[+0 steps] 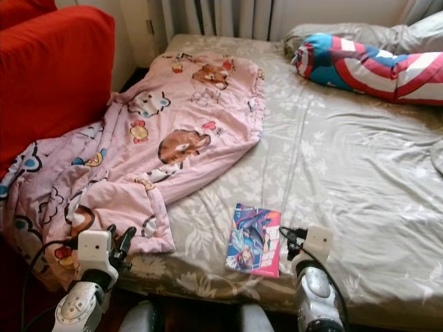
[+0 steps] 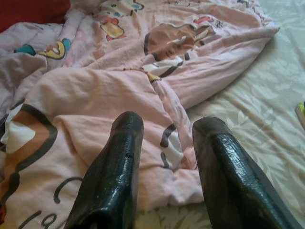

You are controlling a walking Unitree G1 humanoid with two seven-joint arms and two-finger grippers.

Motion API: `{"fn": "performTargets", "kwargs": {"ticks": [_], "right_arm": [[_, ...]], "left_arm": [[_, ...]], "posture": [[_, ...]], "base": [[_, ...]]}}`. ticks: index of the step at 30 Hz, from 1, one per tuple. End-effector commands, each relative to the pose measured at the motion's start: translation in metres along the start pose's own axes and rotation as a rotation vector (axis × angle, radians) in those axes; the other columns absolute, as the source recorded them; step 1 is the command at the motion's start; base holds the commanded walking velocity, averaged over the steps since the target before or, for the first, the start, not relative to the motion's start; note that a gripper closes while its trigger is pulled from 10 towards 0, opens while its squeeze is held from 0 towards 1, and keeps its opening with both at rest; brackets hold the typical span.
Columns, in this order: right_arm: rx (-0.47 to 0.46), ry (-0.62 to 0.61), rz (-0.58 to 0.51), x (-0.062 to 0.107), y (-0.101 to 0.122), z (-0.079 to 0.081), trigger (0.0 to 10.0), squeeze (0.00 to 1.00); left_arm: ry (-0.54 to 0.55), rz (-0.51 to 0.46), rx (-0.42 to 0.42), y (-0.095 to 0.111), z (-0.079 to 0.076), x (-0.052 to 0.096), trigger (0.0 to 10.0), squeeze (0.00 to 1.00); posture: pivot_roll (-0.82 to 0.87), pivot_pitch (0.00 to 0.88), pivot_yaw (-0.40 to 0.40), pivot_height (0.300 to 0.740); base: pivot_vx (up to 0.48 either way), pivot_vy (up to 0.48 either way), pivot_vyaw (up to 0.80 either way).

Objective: Clean up the room

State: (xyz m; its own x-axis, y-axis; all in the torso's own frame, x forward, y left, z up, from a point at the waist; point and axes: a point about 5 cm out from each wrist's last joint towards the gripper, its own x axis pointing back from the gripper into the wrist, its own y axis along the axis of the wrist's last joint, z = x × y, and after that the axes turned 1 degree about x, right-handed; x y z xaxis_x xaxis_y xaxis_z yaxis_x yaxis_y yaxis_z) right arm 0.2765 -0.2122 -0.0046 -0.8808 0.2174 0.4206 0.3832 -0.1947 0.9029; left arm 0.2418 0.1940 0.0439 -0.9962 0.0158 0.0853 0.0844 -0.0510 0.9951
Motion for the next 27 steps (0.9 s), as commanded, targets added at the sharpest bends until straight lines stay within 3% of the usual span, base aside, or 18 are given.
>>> {"fn": "performTargets", "kwargs": {"ticks": [1, 6, 13, 17, 22, 27], "right_arm": [[-0.022, -0.027, 0.010, -0.002, 0.002, -0.003, 10.0, 0.00], [-0.030, -0.048, 0.024, -0.002, -0.001, -0.008, 10.0, 0.00], [-0.071, -0.063, 0.106, 0.002, -0.018, -0.008, 10.0, 0.00], [-0.085, -0.072, 0.089, 0.000, -0.014, -0.007, 10.0, 0.00], [-0.179, -0.099, -0.024, -0.006, 0.007, -0.010, 10.0, 0.00], [-0.245, -0.085, -0.020, -0.008, 0.010, -0.009, 10.0, 0.00]], "left_arm": [[-0.007, 0.006, -0.008, 0.001, 0.003, 0.002, 10.0, 0.00], [-0.033, 0.021, -0.017, -0.001, 0.000, 0.004, 10.0, 0.00], [-0.038, 0.029, -0.020, -0.002, 0.000, 0.006, 10.0, 0.00], [-0.039, 0.033, -0.025, -0.002, 0.002, 0.008, 10.0, 0.00], [-0.038, 0.041, -0.031, -0.004, 0.006, 0.008, 10.0, 0.00], [-0.045, 0.045, -0.032, -0.004, 0.003, 0.010, 10.0, 0.00]], "posture": [[-0.06, 0.163, -0.009, 0.637], [-0.07, 0.170, 0.000, 0.602], [-0.05, 0.186, 0.009, 0.602], [-0.04, 0.193, 0.014, 0.602], [-0.04, 0.200, 0.022, 0.602], [-0.04, 0.199, 0.022, 0.602]], "base": [[0.000, 0.000, 0.00], [0.000, 0.000, 0.00], [0.000, 0.000, 0.00], [0.000, 0.000, 0.00], [0.000, 0.000, 0.00], [0.000, 0.000, 0.00]]}}
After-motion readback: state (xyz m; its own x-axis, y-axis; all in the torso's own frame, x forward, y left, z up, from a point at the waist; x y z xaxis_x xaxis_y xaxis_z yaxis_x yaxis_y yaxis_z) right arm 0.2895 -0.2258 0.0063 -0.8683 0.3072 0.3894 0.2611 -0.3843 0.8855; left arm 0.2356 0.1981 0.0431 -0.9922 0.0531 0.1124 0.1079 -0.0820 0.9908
